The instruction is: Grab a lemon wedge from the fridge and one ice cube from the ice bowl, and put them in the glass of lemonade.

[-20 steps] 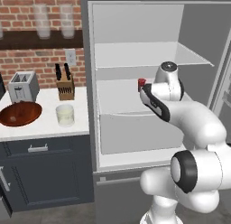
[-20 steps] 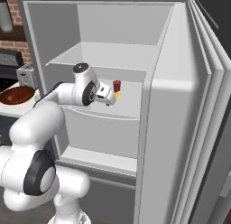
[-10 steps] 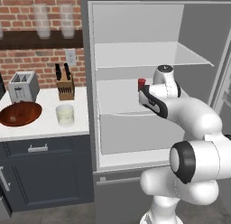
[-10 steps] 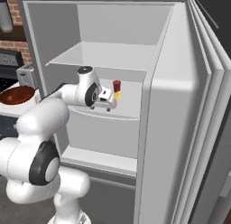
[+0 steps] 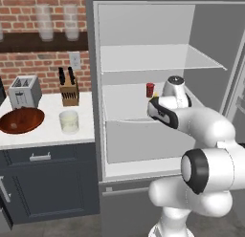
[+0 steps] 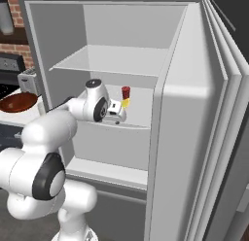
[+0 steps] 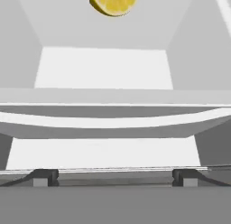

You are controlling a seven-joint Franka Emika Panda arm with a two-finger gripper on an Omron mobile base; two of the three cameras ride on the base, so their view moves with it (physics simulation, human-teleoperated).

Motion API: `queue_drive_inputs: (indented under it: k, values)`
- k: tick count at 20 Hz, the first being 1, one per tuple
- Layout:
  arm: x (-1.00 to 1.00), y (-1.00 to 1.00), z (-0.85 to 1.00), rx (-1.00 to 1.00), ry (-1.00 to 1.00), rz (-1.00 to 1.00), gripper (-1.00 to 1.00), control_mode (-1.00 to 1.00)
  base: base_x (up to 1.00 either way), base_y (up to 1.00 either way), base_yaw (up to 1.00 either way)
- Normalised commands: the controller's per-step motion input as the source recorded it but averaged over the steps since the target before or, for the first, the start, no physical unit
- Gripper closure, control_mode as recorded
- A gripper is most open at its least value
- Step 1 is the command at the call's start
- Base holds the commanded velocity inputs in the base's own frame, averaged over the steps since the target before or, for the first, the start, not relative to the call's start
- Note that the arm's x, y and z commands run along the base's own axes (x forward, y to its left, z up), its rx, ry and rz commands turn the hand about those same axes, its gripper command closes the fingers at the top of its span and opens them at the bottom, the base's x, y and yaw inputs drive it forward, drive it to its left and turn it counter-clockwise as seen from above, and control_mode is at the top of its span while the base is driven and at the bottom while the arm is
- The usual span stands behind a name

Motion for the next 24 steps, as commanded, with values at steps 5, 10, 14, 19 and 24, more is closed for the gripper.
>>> queue_drive_inputs:
  k: [5,10,14,19,24]
  values:
    - [0.02,0.19,0.0,0.0,-0.16,0.02,-1.0,-1.0,0.0,0.0,0.0]
    - [0.33,0.31,0.06,0.0,-0.13,0.0,-1.0,-1.0,0.0,0.0,0.0]
    - [0.49,0.12,0.37,-0.01,0.0,0.0,-1.0,-1.0,0.0,0.0,0.0]
    - [0.39,0.0,0.28,0.0,0.0,0.0,-1.0,-1.0,0.0,0.0,0.0]
    - [0.07,0.0,-0.41,-0.01,0.0,0.0,-1.0,-1.0,0.0,0.0,0.0]
